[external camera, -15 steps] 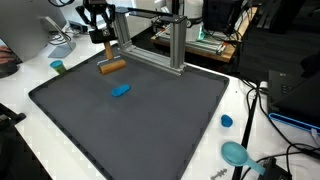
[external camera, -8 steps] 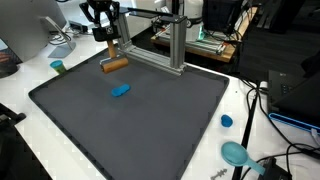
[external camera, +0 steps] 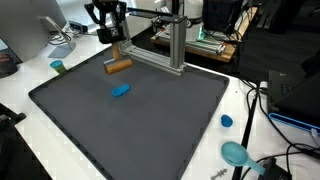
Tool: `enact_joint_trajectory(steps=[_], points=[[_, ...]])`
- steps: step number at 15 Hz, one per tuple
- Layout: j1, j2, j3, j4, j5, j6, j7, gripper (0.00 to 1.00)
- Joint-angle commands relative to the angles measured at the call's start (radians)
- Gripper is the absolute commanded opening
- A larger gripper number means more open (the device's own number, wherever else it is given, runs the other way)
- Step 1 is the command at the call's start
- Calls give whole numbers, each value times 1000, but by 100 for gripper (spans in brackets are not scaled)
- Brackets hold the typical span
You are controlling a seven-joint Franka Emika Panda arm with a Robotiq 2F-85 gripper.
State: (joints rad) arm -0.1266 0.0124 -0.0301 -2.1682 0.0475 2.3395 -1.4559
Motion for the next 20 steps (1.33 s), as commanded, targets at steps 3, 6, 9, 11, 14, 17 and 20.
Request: enact_joint_trajectory(steps=[3,6,9,11,14,17,20], points=[[28,48,-3,36,118,-68,-29,22],[29,87,2,72,180,-82,-15,22],[29,87,4,47,156,-38,9,47],[27,98,4,62,157,-16,26,47],[28,120,1,89,138,-24,51,22],[24,154,4,121,143,-26,47,22],[22,186,5,154,133,-21,62,22]])
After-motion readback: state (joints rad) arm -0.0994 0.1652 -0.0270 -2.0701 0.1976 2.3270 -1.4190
